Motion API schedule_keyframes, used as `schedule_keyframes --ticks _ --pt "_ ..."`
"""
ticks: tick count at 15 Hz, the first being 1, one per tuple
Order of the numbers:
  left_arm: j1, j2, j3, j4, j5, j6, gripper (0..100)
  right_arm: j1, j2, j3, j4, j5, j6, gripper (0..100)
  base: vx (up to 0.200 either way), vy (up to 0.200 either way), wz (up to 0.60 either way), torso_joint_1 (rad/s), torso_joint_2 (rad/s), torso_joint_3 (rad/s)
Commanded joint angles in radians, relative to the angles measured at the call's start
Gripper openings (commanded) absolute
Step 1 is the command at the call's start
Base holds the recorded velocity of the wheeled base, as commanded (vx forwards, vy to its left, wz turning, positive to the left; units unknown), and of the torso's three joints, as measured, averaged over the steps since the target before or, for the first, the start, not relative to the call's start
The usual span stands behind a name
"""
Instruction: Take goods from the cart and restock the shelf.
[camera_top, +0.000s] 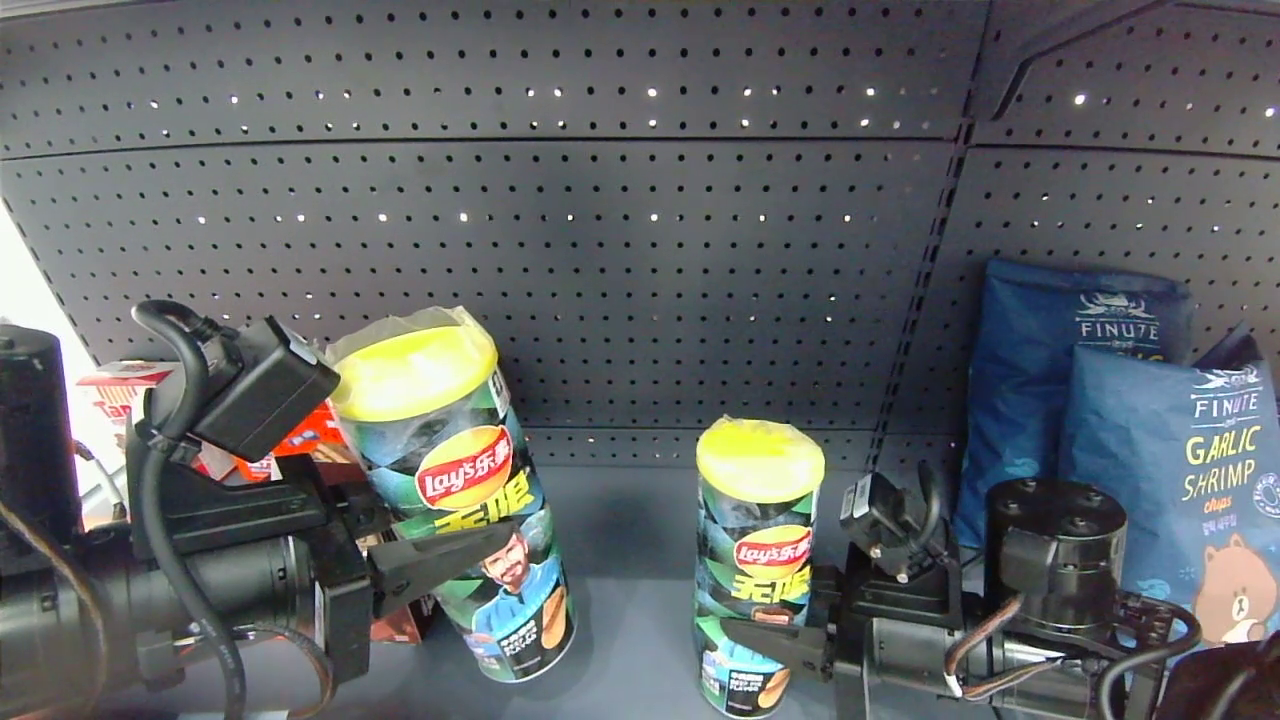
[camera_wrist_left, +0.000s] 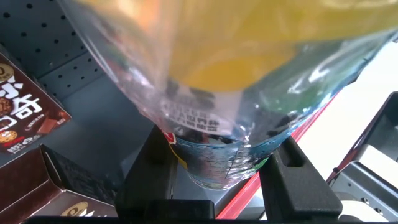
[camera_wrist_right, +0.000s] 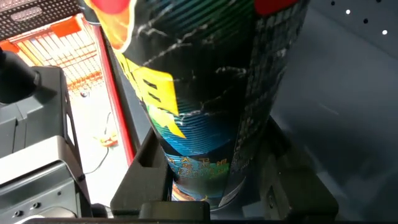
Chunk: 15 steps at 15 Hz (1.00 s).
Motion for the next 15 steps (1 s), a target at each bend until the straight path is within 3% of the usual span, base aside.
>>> schedule_keyframes --ticks 1,2,10,15 --pt "0.001 0.0 0.0 -0.001 0.0 0.0 0 0.001 0.015 -0.003 0.002 0.0 -0.001 0 0.0 0.0 0.0 0.0 0.0 0.0" --pt "0.001 0.0 0.0 -0.001 0.0 0.0 0 0.001 0.02 -0.002 0.002 0.0 -0.003 100 0.0 0.0 0.0 0.0 0.0 0.0" --pt "0.001 -0.001 0.002 -0.001 0.0 0.0 0 -0.002 -0.026 0.038 0.002 -0.004 -0.004 100 0.0 0.0 0.0 0.0 0.0 0.0" --pt "0.001 -0.009 0.02 -0.001 0.0 0.0 0 -0.01 -0.256 0.21 0.002 -0.004 -0.007 100 0.0 0.0 0.0 0.0 0.0 0.0"
